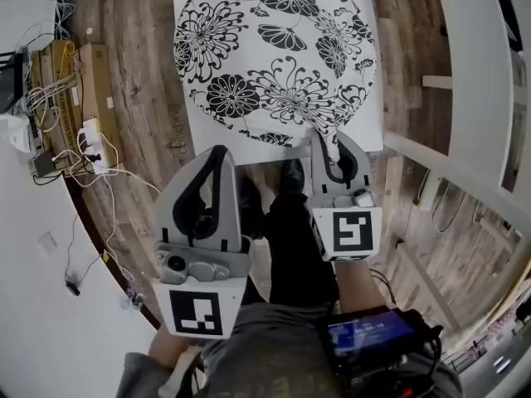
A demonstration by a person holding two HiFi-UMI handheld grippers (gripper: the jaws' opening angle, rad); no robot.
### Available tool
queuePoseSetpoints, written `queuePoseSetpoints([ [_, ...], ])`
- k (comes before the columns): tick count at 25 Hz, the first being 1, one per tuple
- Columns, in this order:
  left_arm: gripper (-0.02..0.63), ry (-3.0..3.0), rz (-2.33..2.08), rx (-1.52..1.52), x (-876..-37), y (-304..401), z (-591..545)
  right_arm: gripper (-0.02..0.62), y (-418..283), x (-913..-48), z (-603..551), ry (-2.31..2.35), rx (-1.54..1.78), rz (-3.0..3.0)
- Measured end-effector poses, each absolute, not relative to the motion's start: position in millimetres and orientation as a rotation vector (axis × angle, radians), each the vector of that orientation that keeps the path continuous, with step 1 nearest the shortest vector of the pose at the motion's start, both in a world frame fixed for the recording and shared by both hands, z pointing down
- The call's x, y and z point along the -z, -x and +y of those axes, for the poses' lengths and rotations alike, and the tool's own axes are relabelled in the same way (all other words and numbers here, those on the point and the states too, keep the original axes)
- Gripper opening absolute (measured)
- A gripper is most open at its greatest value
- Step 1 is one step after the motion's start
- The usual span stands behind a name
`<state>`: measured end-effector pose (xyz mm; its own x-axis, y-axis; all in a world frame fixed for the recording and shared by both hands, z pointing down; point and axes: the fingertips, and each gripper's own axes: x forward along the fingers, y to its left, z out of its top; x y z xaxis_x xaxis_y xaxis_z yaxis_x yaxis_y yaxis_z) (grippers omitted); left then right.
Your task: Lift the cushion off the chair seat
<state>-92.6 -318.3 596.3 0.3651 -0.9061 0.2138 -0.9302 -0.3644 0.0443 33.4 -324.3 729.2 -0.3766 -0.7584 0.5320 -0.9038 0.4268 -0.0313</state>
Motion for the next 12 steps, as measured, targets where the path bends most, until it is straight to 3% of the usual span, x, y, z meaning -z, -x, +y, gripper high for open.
queuePoseSetpoints([
  [12, 0.006, -2.506, -1.787, -0.216, -527, 87, -326, 0.03, -18, -640, -354, -1.429, -0.342, -2.437],
])
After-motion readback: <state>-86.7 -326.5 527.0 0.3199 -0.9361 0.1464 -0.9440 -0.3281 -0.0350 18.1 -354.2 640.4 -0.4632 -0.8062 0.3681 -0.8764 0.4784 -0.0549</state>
